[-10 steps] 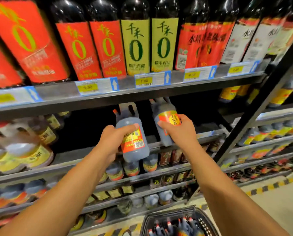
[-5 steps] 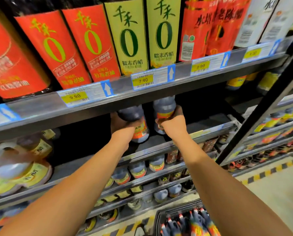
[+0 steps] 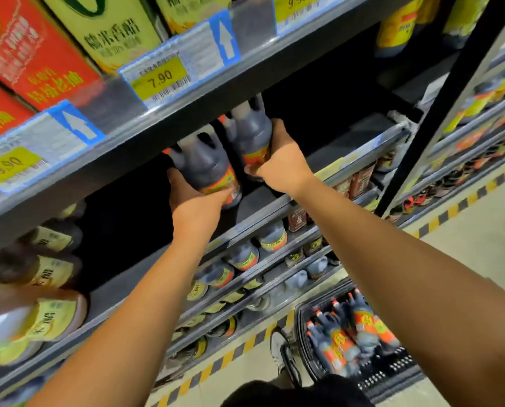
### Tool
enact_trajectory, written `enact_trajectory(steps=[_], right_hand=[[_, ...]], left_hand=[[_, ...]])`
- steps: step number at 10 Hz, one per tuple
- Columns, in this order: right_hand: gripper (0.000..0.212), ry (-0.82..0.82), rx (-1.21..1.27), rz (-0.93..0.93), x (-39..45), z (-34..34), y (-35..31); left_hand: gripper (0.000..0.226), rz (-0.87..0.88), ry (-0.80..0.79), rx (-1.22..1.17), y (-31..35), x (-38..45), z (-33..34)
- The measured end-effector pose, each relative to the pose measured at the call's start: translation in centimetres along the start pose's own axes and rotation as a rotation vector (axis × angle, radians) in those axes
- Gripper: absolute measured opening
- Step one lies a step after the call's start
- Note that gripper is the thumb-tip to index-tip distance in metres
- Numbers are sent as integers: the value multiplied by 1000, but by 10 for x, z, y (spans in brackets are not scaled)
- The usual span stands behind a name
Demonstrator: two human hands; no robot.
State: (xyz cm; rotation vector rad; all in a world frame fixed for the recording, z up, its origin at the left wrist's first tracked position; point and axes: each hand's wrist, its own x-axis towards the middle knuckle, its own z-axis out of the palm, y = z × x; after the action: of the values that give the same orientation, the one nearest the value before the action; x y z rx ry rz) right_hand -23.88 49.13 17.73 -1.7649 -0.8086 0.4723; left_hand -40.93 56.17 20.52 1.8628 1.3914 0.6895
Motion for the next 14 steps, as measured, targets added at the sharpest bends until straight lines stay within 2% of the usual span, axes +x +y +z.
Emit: enact_trajectory(steps=[1,2,3,4,5,6,7,8,9,10,11,12,13,14], right_hand=[[42,39,-90,-16,12,4,0],[69,13,-56,-15,26,9,0],[72,25,-81,-19,35,17,-4],[73,41,-92,-20,51,24,-7],[88,3,-149,19,66,28,-7],[99,56,-201,43,80,33,-7],[107,63,-217,37,89,38,-12],[96,32,-184,107,105,45,-13],[109,13,-85,78,112,51,-12],[46,-12,224,96,119,66,-3],[91,29,30,123,134,71,12],[119,-10,10,167,133,65,16],[118,31,-103,128,84,32,-25],[108,134,-161,44,51,9,-36]], left_hand=[[101,-8,33,47,4,1,3],[109,-16,89,38,15,10,12],[117,5,135,67,16,33,18],[108,47,154,40,17,47,23],[95,91,175,25,17,62,26],[96,102,217,31,15,73,29],[90,128,191,44,23,77,28],[76,131,143,56,24,88,29],[69,106,79,48,26,98,29],[70,132,88,-17,24,102,28],[76,196,110,53,23,101,27],[81,225,75,95,25,101,24],[81,80,-33,27,16,101,20],[86,-1,-105,-129,2,80,9]])
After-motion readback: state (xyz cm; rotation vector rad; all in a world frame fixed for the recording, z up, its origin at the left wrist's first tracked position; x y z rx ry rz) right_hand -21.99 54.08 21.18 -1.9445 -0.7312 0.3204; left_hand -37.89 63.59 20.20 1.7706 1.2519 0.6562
